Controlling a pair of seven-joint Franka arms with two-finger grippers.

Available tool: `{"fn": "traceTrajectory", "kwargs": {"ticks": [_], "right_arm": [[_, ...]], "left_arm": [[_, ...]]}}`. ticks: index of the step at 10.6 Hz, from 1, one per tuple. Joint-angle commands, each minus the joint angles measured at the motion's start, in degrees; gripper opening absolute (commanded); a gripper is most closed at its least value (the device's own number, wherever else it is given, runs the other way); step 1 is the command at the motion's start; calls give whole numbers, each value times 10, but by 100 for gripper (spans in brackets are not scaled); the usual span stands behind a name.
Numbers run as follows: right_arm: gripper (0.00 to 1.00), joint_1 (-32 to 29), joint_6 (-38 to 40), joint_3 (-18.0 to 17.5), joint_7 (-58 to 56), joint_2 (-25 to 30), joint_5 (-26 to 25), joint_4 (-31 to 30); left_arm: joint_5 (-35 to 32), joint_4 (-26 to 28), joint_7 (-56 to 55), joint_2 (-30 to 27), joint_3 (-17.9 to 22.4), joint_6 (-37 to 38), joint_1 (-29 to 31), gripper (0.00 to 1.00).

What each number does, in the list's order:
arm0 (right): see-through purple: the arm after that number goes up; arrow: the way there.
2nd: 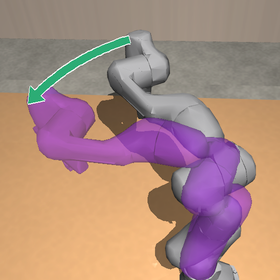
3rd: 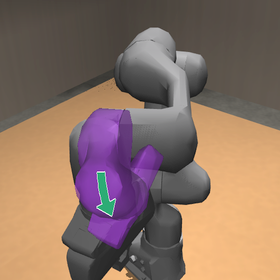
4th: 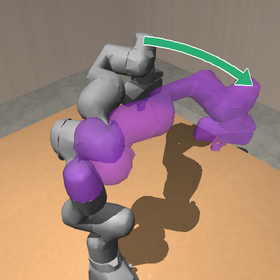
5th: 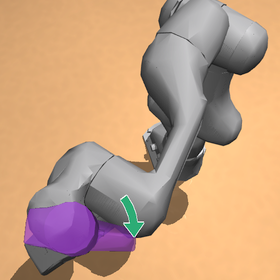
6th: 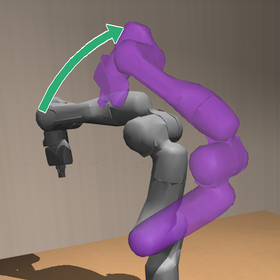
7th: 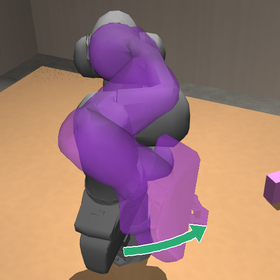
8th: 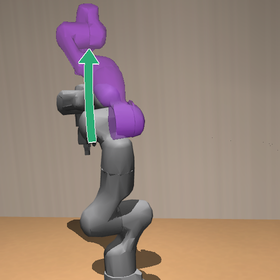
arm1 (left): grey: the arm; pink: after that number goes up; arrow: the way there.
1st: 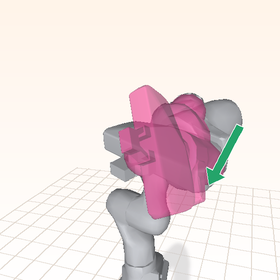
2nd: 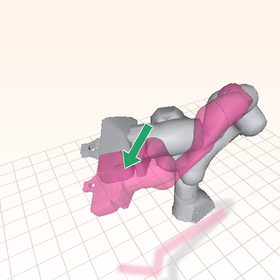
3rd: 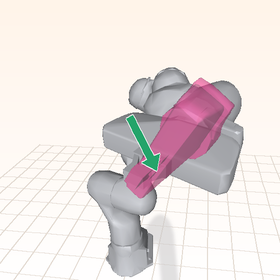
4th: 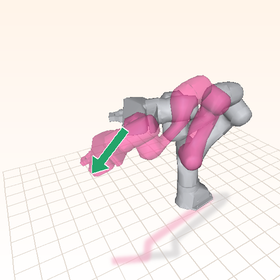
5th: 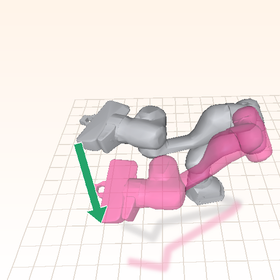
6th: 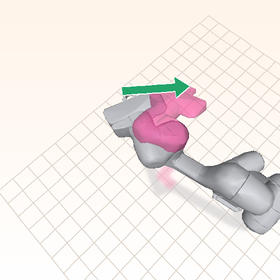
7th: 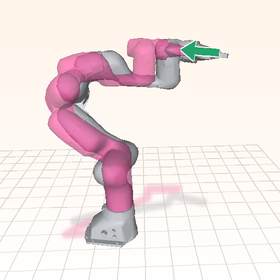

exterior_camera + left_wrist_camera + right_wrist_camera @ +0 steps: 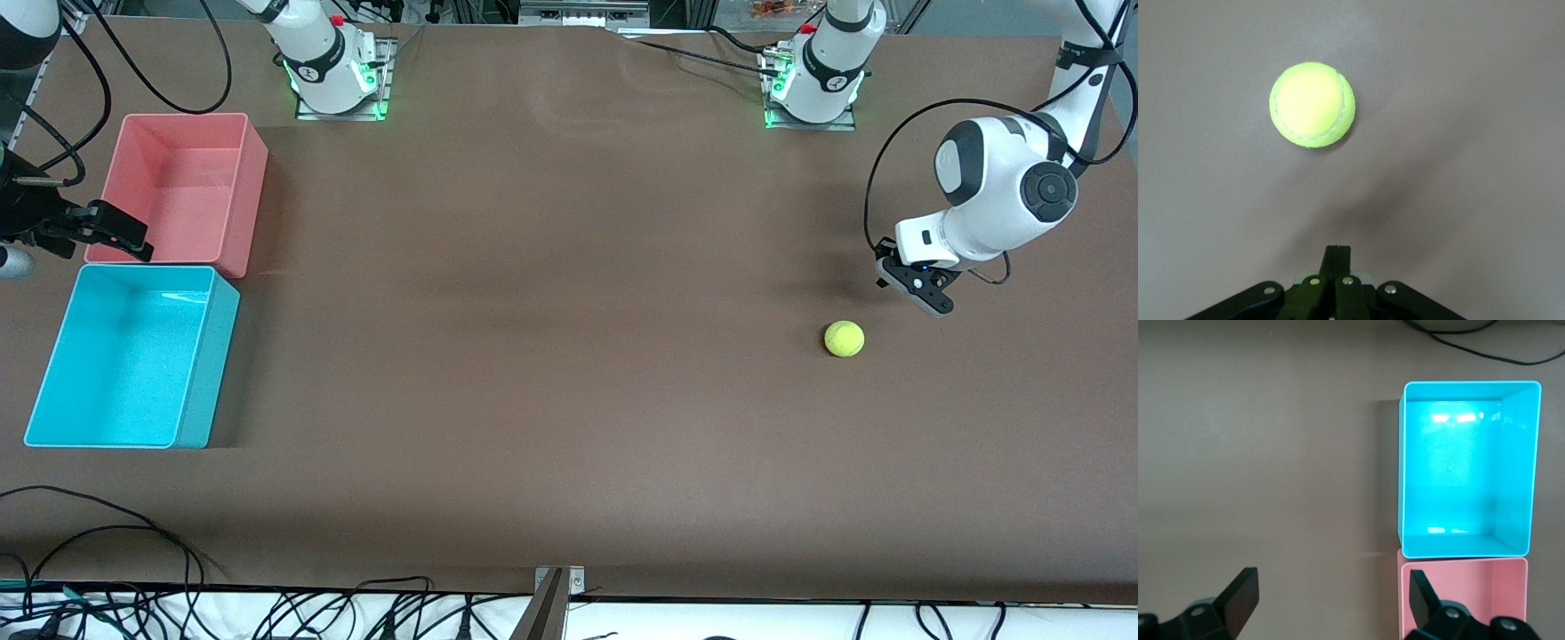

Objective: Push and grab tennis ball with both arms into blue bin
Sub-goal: 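Move the left gripper over the tennis ball and lower it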

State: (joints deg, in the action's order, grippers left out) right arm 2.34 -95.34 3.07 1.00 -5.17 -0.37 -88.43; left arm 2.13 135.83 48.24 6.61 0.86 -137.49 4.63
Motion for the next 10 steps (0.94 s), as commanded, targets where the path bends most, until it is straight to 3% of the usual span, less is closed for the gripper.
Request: {"fn": "traceTrajectory", "kwargs": {"ticks": [1, 3, 10], "right_arm": [[100, -4, -4, -2, -11, -2, -1, 6], [100, -4, -4, -2, -9, -5, 1, 6], [100, -3, -4, -2, -11, -5, 4, 5]], "left_arm": [[-6, -38, 139, 37, 7, -14, 2, 0], [-5, -67, 245, 62, 12, -25, 2, 0], [3, -89, 424, 125, 27, -99, 3, 0]]}}
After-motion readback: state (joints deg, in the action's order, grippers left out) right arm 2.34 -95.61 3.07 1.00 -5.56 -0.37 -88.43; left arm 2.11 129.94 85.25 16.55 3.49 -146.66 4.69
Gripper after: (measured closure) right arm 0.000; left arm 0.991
